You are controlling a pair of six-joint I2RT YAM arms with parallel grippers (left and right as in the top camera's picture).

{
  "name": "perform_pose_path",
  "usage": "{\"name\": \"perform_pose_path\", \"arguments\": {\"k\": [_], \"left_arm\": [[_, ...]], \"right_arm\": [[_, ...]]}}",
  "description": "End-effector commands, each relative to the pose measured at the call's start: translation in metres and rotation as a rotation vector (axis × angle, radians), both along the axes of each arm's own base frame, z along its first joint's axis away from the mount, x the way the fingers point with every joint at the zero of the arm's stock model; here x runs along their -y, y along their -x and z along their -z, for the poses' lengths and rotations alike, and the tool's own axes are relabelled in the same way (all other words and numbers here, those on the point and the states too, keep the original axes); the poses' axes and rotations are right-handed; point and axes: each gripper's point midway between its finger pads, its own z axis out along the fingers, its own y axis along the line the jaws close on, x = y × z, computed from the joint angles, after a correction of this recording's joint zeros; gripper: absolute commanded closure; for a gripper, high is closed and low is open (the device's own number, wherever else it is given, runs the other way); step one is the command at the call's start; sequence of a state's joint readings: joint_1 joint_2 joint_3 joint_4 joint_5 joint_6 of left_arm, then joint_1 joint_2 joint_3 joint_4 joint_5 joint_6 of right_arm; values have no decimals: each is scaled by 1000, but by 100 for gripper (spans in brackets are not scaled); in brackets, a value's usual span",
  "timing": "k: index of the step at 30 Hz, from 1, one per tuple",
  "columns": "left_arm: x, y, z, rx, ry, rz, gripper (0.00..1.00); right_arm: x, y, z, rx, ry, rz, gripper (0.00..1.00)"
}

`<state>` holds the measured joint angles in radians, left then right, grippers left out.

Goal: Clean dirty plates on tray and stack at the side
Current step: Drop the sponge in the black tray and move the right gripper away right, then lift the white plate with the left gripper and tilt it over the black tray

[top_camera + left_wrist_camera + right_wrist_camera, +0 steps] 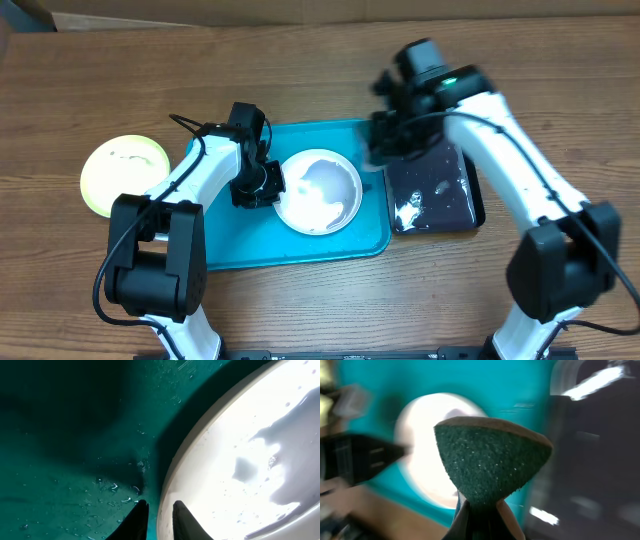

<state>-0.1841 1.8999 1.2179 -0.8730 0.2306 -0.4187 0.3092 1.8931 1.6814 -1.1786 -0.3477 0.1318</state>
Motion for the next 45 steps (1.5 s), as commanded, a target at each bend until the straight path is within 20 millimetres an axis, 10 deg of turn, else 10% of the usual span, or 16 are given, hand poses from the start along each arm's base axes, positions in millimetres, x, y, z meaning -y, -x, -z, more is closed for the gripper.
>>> {"name": "perform_pose_path", "arguments": {"k": [1, 14, 16, 23, 28, 37, 45], "left_arm": [[4, -2, -5, 27, -1, 8, 79], [5, -8, -5, 50, 4, 8, 77], [5, -8, -5, 49, 4, 8, 76], [5, -7, -5, 48, 4, 8, 74], [10, -4, -3, 45, -13, 28, 75], [11, -3, 2, 65, -125, 60, 78], [14, -3, 1, 72, -127, 76, 96]], "right_arm": [[59, -14, 15, 27, 190, 101, 96], [97, -8, 101, 35, 297, 165, 86], [97, -9, 101, 39, 298, 167, 42], [100, -34, 68, 98, 280, 202, 10], [146, -58, 34, 117, 257, 389, 6], [246, -49, 35, 57, 273, 634, 0], [294, -43, 34, 55, 276, 748, 0]]}}
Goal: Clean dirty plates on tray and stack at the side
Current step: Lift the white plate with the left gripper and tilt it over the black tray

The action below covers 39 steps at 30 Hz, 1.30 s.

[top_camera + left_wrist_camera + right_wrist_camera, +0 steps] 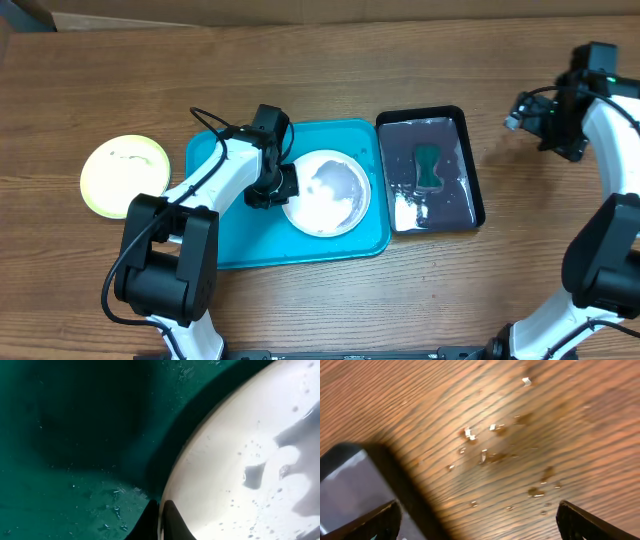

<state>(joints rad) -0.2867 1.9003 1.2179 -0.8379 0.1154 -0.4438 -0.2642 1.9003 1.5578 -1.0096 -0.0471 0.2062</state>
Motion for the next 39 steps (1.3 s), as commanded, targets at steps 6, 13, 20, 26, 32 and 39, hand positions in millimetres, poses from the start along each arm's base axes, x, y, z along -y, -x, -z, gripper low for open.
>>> {"name": "perform_pose_path", "arguments": {"k": [6, 13, 20, 26, 32, 39], "left_arm": [[-11, -26, -39, 65, -16, -9, 96], [-13, -61, -109, 181, -66, 14, 96], [22, -81, -153, 318, -45, 75, 96], [70, -91, -168, 463, -70, 134, 96], [112, -90, -187, 636, -192, 212, 96], [152, -71, -228, 897, -487, 341, 96]], "right_arm": [[16, -3, -8, 30, 9, 41, 0], [16, -3, -8, 30, 9, 40, 0], [16, -3, -8, 30, 9, 41, 0], [16, -3, -8, 30, 9, 41, 0], [16, -3, -8, 30, 9, 41, 0], [16, -3, -8, 30, 9, 41, 0]]}}
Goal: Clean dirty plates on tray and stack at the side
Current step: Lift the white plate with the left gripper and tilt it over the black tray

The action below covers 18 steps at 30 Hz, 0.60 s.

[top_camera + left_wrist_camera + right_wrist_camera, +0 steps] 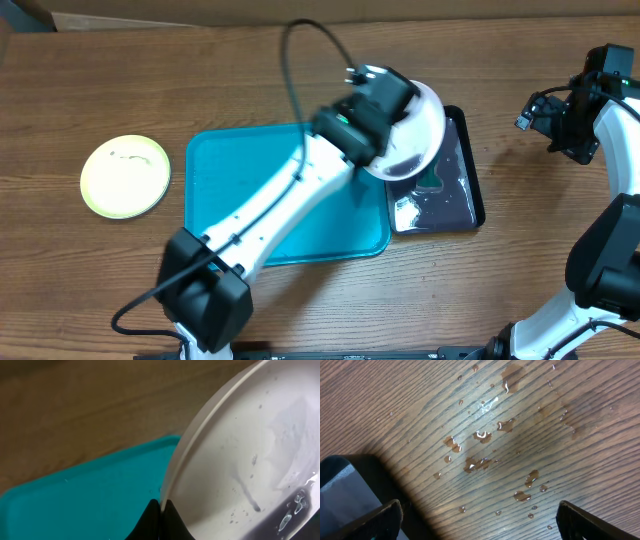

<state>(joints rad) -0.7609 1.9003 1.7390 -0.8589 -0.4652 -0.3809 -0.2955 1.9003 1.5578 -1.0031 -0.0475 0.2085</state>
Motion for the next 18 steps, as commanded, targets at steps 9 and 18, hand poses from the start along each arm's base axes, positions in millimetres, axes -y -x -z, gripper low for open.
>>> {"name": "perform_pose_path", "arguments": {"k": [9, 18], "left_arm": [[38, 52, -129, 612, -500, -33, 96], [53, 76, -161, 714, -576, -67, 96]], "right_arm": [[3, -4, -7, 24, 8, 7, 0], [3, -4, -7, 24, 8, 7, 0]]}}
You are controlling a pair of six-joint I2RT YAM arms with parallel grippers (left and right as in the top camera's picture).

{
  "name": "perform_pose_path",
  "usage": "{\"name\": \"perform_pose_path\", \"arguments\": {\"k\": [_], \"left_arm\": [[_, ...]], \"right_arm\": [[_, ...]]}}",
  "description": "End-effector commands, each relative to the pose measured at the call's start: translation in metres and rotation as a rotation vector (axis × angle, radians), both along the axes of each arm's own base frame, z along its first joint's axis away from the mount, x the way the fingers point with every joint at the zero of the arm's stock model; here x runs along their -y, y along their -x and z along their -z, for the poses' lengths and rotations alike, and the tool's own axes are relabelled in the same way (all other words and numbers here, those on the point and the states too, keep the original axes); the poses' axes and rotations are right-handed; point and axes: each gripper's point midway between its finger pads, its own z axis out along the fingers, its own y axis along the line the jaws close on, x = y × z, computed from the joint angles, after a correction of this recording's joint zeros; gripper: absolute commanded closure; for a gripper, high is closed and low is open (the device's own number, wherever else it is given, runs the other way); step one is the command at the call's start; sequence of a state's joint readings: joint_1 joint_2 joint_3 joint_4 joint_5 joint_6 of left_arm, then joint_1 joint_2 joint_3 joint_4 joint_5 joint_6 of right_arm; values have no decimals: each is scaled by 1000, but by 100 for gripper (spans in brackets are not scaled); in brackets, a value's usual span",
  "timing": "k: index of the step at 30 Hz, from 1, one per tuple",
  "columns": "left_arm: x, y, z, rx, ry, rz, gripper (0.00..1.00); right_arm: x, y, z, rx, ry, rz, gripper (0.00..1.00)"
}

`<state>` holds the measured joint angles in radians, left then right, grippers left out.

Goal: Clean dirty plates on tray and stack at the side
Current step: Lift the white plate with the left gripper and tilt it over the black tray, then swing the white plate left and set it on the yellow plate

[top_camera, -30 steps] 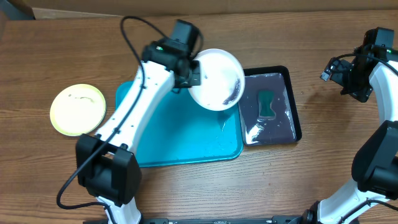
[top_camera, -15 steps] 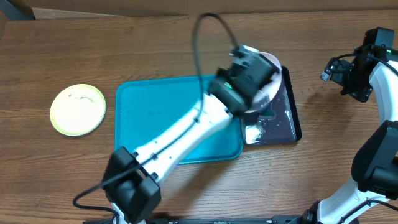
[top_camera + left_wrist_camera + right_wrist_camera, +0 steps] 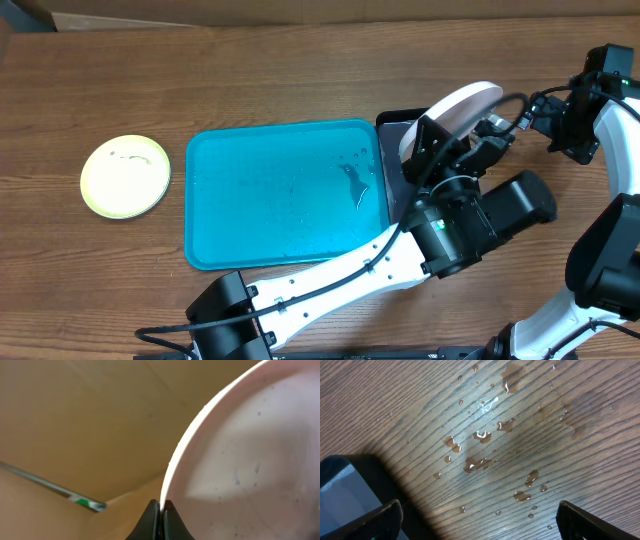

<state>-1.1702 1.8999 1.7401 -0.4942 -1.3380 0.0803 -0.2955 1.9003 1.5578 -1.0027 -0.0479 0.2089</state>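
A white plate stands tilted on edge, high above the table. My left gripper is shut on its rim. In the left wrist view the fingertips pinch the rim of the wet, speckled plate. The teal tray lies bare apart from water. A yellow-green plate sits on the wood at the far left. My right gripper stands open over the wet table at the right, with nothing between its fingers. The sponge is hidden.
A black basin sits right of the tray, mostly covered by my raised left arm; its corner shows in the right wrist view. Water drops lie on the wood. My right arm is at the table's right edge.
My left gripper has risen with the white plate, from low over the basin's left side to high above it, nearer the overhead camera. The right arm has not moved.
At first my left gripper straddled the white plate's rim on the tray while my right held a green sponge beside it. Then the sponge lay in the basin, my right gripper was open at the far right, and my left was shut on the rim. Later the plate hung over the basin, now higher.
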Motion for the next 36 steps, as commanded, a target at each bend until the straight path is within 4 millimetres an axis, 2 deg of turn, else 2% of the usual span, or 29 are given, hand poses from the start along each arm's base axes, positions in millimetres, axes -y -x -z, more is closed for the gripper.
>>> {"name": "perform_pose_path", "arguments": {"k": [1, 17, 20, 23, 26, 28, 32, 34, 36], "left_arm": [[-21, 6, -37, 87, -44, -106, 96], [-21, 5, -41, 102, -13, -116, 96], [-21, 4, -38, 108, 38, -113, 96], [-12, -2, -18, 45, 85, -40, 96], [-8, -11, 19, -85, 163, 26, 96], [-12, -18, 44, -185, 242, 31, 96], [-30, -31, 104, -497, 462, 4, 96], [-34, -34, 126, -675, 571, 20, 96], [-38, -39, 138, -832, 690, 49, 96]], "right_arm": [[3, -4, -7, 23, 9, 7, 0], [3, -4, -7, 23, 9, 7, 0], [3, -4, -7, 23, 9, 7, 0], [3, -4, -7, 23, 9, 7, 0], [3, -4, -7, 23, 9, 7, 0], [3, -4, -7, 23, 9, 7, 0], [3, -4, -7, 23, 9, 7, 0], [3, -4, -7, 23, 9, 7, 0], [3, -4, -7, 23, 9, 7, 0]]}}
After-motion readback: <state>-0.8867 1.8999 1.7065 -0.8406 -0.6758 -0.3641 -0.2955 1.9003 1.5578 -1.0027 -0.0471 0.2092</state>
